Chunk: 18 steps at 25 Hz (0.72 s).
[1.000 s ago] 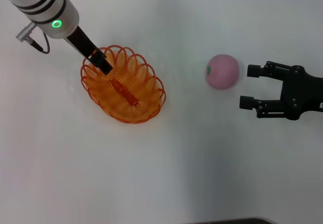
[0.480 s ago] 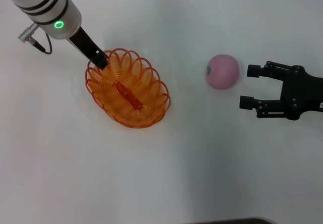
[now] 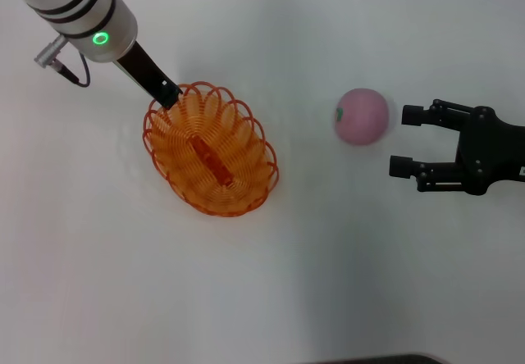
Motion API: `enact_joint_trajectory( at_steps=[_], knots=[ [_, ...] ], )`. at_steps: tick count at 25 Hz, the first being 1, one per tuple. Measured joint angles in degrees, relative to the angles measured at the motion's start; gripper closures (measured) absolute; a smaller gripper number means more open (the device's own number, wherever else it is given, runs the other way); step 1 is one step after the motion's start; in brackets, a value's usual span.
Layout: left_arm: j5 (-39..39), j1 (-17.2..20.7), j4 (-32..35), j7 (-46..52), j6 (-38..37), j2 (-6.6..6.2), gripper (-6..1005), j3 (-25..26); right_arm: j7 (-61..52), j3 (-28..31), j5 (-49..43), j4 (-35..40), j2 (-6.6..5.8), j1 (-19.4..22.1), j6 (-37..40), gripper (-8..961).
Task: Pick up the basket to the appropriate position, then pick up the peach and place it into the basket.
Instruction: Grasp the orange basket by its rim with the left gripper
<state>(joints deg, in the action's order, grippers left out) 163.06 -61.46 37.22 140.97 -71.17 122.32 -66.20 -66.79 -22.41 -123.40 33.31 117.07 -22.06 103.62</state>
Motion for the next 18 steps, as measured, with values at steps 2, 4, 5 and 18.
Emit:
enact_joint_trajectory(
  at_steps=[2,4,5,18],
  knots=[
    [-0.05,0.35,0.86,0.00,-0.62,0.15,906,0.03,0.00,0.00,0.00,0.00,0.00,0.00,0.00,14],
    [-0.50,0.83,2.00,0.00,-1.37,0.28,921,0.13,0.01,0.01,0.00,0.00,0.00,0.02,0.00,14],
    [-0.71,1.02,2.39,0.00,-1.50,0.34,922,0.27,0.03,0.03,0.00,0.00,0.00,0.05,0.00,14],
    [-5.11,4.97,14.19,0.18,-11.66,1.55,947,9.57,0.11,0.53,0.26,0.09,-0.72,0.09,0.88,15]
  ],
)
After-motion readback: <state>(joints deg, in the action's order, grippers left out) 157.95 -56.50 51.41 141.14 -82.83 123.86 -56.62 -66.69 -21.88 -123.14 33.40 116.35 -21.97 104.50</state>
